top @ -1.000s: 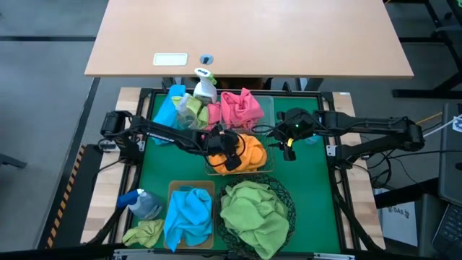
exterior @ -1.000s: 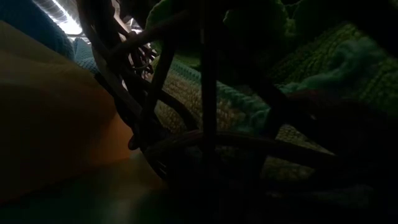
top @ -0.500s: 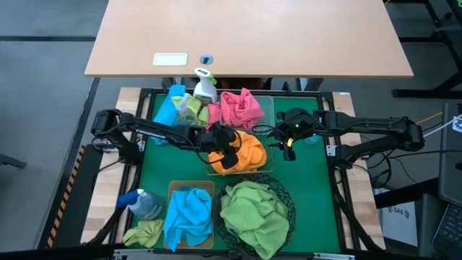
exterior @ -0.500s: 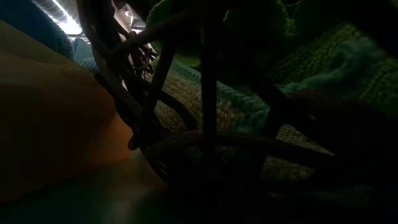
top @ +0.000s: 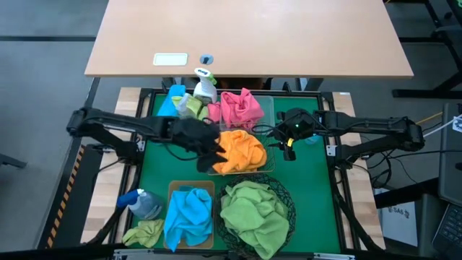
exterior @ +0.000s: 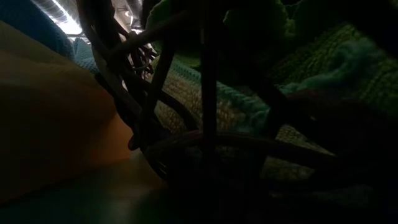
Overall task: Sort microfiber towel by color & place in baskets
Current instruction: Put the green microfiber towel into the black wire basket
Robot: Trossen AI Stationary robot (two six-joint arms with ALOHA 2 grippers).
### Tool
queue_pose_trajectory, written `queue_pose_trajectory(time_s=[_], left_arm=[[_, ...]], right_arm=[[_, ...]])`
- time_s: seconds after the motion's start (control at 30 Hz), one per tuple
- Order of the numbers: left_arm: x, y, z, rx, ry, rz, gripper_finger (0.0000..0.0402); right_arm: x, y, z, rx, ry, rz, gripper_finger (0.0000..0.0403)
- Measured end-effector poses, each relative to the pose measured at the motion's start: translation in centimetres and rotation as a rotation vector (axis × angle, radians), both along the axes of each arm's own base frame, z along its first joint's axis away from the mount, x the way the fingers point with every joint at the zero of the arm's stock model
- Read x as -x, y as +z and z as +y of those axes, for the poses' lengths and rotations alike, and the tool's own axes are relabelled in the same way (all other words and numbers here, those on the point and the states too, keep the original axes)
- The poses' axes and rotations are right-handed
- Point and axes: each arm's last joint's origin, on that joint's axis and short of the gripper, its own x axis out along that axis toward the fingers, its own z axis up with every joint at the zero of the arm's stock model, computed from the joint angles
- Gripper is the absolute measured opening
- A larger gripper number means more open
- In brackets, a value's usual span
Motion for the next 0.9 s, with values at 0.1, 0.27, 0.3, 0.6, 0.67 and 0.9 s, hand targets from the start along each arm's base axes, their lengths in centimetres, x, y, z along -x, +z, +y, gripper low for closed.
queue_pose_trajectory(time_s=[0.1,0.27,0.3,0.6,0.67,0.9], left_arm=[[1.7,1.4,-0.9,0.12,-0.019,-0.008,0.0204],[3.9,2.8,-2.7,0.301,-0.04,0.013,0.0204],[4.2,3.0,-3.1,0.339,-0.05,0.022,0.0204],[5.7,2.4,-8.8,0.703,-0.061,0.265,0.0204],[6.2,2.3,-10.0,0.793,-0.053,0.341,0.0204],[8.7,1.7,-14.9,1.034,0.049,0.615,0.0204]], right_arm=[[0.0,0.0,0.0,0.0,0.001,-0.001,0.0163],[0.0,0.0,0.0,-0.005,-0.001,-0.002,0.0163],[0.0,0.0,0.0,-0.01,0.003,-0.002,0.0163],[0.0,0.0,0.1,-0.023,0.013,-0.003,0.0163],[0.0,0.0,0.1,-0.023,0.013,-0.003,0.0163],[0.0,0.0,0.1,-0.024,0.013,-0.001,0.0163]])
